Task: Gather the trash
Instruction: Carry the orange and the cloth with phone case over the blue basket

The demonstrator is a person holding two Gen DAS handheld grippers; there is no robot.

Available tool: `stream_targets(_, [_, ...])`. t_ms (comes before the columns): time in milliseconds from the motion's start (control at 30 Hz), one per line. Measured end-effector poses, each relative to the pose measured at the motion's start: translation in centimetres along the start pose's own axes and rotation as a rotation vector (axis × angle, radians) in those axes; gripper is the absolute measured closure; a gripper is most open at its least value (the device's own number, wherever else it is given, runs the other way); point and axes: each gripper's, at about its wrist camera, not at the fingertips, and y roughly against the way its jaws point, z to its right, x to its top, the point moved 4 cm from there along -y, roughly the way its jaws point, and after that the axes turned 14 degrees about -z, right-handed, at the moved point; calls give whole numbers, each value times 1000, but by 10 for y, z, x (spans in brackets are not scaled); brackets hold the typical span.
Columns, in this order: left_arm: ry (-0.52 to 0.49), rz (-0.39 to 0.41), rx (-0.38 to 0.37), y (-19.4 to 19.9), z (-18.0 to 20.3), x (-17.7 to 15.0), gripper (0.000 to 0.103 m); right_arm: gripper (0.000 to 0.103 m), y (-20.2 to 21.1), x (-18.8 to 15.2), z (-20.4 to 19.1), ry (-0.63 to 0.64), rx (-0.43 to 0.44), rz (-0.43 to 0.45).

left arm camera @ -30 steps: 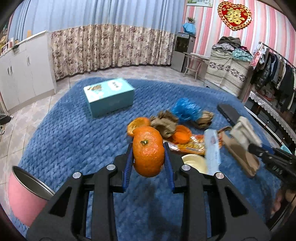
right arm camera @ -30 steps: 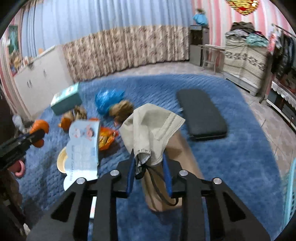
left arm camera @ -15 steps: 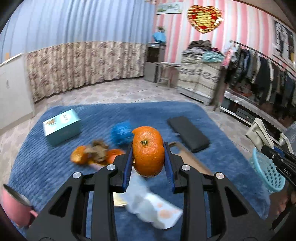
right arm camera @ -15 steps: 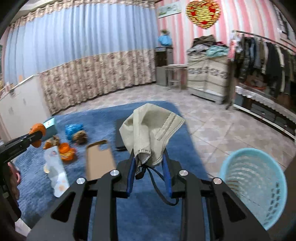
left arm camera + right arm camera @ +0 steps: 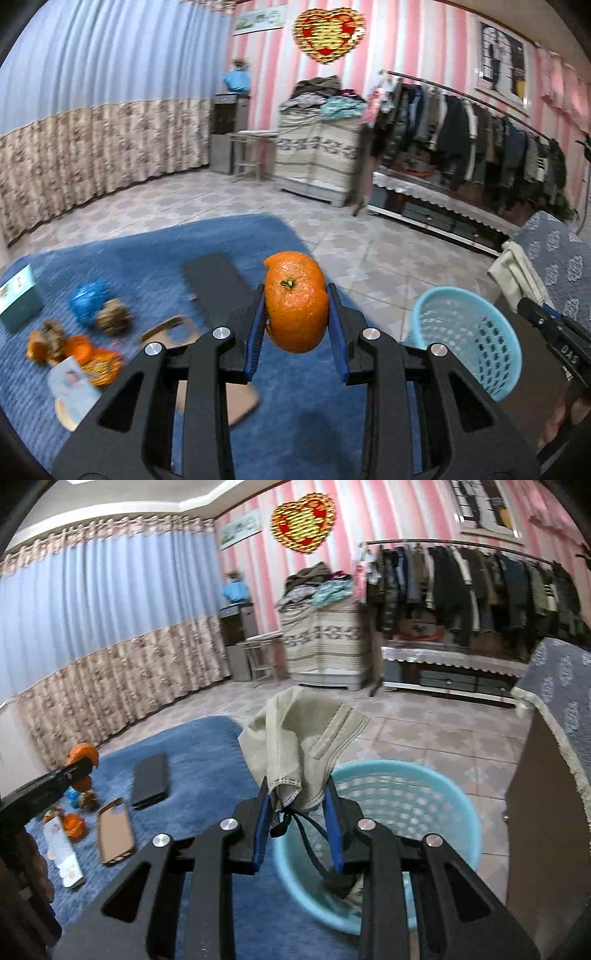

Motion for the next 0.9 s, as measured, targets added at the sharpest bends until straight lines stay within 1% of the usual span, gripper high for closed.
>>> stream_targets(100, [-22,-2,-29,-9,25,5,73,76,-6,2,26,-56,-10,-2])
stream_targets(333, [-92,-35,-88,-40,83,9,73,76,-20,1,62,-128,-57,-21])
stream_targets(433, [-135,-42,-128,-54,109,7,73,76,-27,2,70,-129,-81,-34])
stream_targets(567, [-193,-72,-161,-76,142,1,73,76,-30,1,80,-150,-103,-41])
stream_targets(667, [-224,-90,-186,-92,160,-1,73,76,-33,-2,92,-192,-108,-58])
stream_targets(733, [-239,-92,-188,-98,169,-2,73,76,-38,-7,100,-209,-121,-85])
stream_targets(900, [-243,-107,-214,-111,185,0,73,76,-46,-12,107,-223,-106,-98])
